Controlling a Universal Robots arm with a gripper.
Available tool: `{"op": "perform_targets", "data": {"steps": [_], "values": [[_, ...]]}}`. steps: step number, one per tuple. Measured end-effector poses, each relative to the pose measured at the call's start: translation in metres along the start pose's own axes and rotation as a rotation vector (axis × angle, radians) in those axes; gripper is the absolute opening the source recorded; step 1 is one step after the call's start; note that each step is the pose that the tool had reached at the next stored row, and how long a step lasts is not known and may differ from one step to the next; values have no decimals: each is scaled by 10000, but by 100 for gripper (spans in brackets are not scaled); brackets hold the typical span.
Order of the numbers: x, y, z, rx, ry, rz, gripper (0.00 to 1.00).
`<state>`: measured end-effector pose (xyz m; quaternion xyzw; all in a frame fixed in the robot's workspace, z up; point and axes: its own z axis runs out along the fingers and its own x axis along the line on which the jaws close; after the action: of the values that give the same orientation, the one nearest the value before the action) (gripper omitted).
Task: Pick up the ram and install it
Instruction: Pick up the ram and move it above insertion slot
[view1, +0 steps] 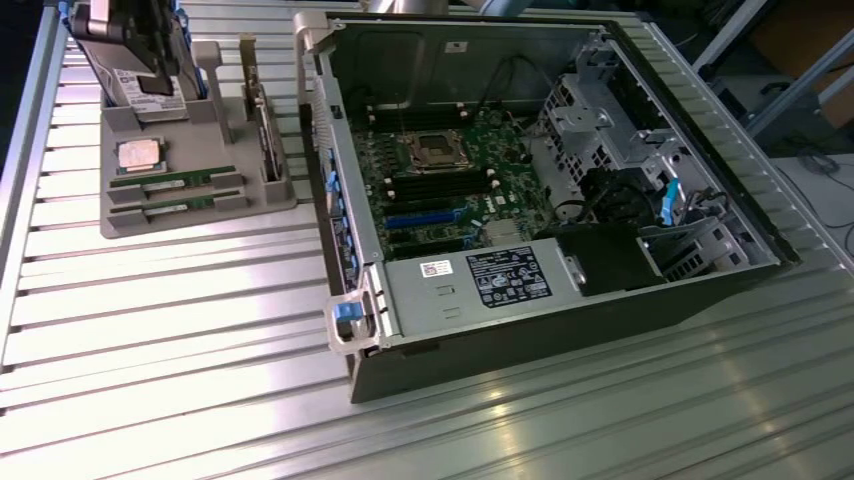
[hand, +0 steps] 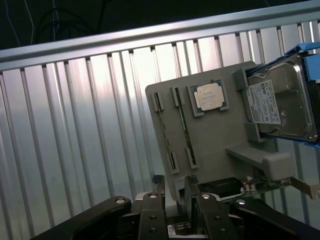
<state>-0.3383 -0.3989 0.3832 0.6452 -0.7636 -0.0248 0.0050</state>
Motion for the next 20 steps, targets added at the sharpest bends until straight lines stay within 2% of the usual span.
{"op": "perform_targets", "data": {"steps": [20], "values": [[2,-4,90,0,0,0,30]]}}
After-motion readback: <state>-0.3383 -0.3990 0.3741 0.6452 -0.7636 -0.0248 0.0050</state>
